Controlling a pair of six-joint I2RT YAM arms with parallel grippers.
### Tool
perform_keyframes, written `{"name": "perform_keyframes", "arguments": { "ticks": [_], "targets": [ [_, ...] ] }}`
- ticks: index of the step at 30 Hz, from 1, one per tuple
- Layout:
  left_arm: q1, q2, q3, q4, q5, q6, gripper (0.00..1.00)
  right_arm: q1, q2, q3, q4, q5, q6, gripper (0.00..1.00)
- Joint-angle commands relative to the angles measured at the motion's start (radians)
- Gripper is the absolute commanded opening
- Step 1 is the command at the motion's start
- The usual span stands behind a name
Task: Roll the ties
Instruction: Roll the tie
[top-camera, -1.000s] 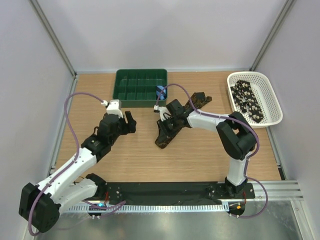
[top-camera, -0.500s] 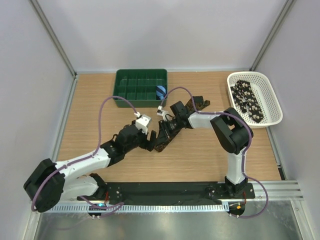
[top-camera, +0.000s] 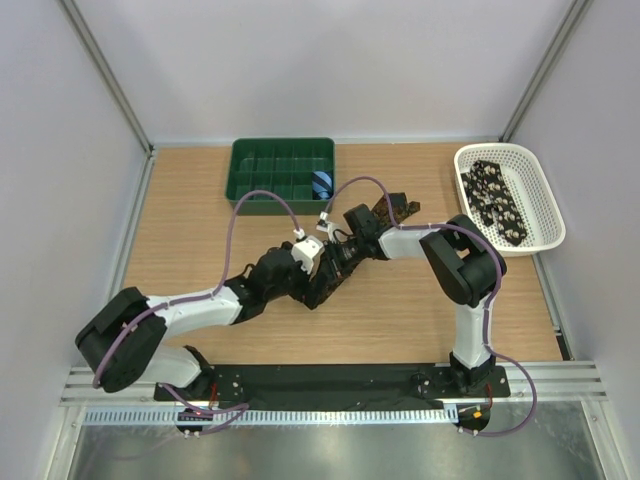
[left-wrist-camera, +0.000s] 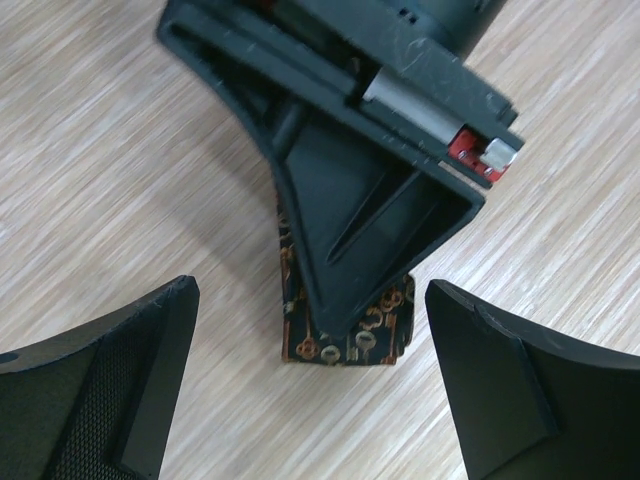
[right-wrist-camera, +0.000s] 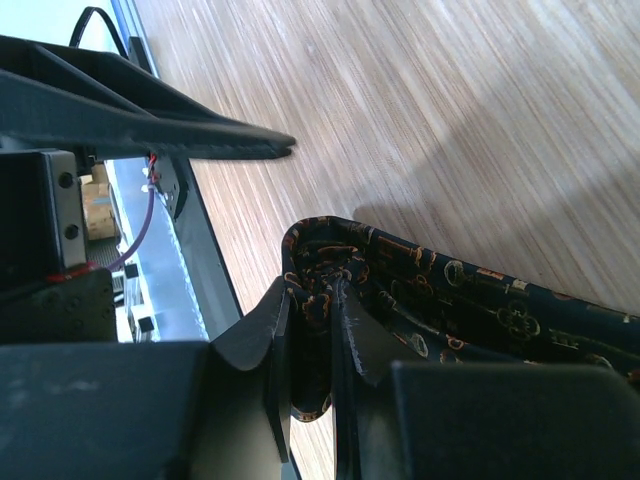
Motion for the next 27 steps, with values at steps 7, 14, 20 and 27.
{"name": "perform_keyframes", "arguments": {
  "ticks": [7,14,20,27],
  "targets": [
    [-0.006,0.094,0.069,0.056,0.12,0.072,0.98,-0.013,0.005,-0.029,0.076,-0.01,0.022,0.01],
    [-0.003,0.186,0.122,0.001,0.131,0.097,0.89,-0.016,0.005,-0.035,0.096,-0.02,0.031,0.01],
    [-0.004,0.258,0.145,0.01,0.192,0.089,0.79,-0.016,0.003,-0.035,0.102,-0.021,0.039,0.01],
    [-0.006,0.297,0.15,-0.003,0.2,0.103,0.64,-0.021,0.002,-0.043,0.123,-0.017,0.07,0.06]
  ]
}}
